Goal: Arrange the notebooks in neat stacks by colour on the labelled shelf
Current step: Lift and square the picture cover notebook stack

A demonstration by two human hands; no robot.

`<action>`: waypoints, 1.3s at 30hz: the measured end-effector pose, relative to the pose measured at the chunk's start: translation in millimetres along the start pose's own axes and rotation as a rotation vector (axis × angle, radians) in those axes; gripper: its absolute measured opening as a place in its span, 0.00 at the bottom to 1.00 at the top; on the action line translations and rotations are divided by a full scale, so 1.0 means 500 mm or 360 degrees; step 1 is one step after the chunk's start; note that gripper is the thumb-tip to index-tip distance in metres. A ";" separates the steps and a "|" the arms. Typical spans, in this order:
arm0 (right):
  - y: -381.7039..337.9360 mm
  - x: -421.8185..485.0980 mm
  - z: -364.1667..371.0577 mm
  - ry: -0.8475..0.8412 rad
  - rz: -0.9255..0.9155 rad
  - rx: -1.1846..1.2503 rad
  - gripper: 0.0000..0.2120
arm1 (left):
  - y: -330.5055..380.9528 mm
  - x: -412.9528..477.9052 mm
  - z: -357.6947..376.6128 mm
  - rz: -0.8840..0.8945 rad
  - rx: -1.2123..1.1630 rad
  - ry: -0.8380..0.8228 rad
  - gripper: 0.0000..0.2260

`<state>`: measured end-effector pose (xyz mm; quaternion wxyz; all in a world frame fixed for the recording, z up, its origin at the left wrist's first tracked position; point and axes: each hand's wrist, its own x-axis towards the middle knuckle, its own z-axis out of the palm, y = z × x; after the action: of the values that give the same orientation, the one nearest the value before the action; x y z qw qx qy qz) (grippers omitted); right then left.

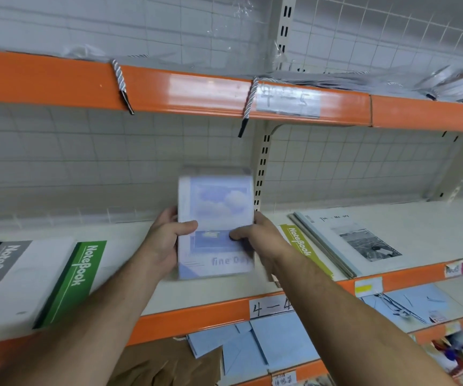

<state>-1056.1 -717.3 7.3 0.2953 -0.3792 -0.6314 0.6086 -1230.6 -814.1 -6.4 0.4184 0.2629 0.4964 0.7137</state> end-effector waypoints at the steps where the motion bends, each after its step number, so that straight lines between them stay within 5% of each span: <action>1: -0.003 0.001 0.006 0.0008 -0.0073 -0.0024 0.21 | 0.002 -0.001 -0.007 0.0059 -0.0020 0.0000 0.31; 7: 0.027 -0.011 0.041 -0.0100 -0.0347 -0.0162 0.33 | -0.005 -0.008 -0.058 0.0171 0.0112 -0.0107 0.33; 15: 0.041 -0.025 0.074 -0.0220 -0.0530 -0.0144 0.24 | -0.020 -0.033 -0.069 0.0235 0.0413 0.0003 0.39; 23: 0.049 -0.013 0.083 -0.0140 -0.0461 0.0113 0.31 | -0.011 -0.037 -0.047 0.0277 0.0344 0.0030 0.34; 28: 0.051 -0.007 0.090 -0.0096 -0.0420 0.0140 0.28 | -0.012 -0.032 -0.045 0.0229 0.0317 0.0003 0.29; 39: 0.061 -0.006 0.087 -0.0065 -0.0410 0.0077 0.27 | -0.013 -0.035 -0.061 0.0246 0.0566 -0.0081 0.41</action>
<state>-1087.1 -744.1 -26.3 0.3672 -0.2751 -0.6659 0.5883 -1243.4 -843.1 -23.1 0.3215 0.3880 0.5823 0.6380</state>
